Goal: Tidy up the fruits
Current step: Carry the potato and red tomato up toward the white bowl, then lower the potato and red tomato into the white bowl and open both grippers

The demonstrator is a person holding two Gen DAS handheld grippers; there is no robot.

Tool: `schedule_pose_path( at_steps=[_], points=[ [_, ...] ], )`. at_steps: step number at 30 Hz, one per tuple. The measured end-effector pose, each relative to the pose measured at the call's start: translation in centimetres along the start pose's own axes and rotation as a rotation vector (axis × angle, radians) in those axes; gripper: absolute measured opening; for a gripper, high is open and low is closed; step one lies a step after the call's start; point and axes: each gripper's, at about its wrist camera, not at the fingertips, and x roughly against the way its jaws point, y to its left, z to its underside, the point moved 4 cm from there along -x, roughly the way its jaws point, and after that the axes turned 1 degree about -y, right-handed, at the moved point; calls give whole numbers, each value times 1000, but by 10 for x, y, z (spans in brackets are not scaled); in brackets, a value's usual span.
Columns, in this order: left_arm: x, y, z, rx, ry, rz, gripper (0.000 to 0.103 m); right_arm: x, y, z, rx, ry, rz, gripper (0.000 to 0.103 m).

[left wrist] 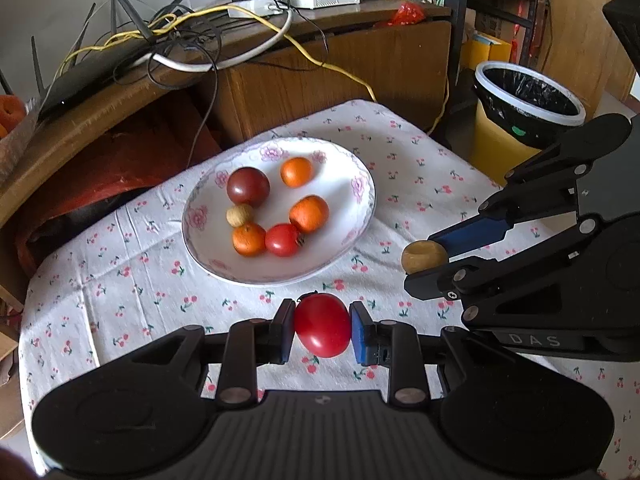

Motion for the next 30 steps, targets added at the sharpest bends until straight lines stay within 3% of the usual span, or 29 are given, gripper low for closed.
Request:
schedule_pose_path(
  at_steps=[15,30],
  points=[
    [-7,17,-28,29,-40,-49,36,-4,-12,-28,-31,-49,39,23],
    [-34,34,-41,69,-26,-90,34,-29,-26,-46,-41,-48,52,23]
  ],
)
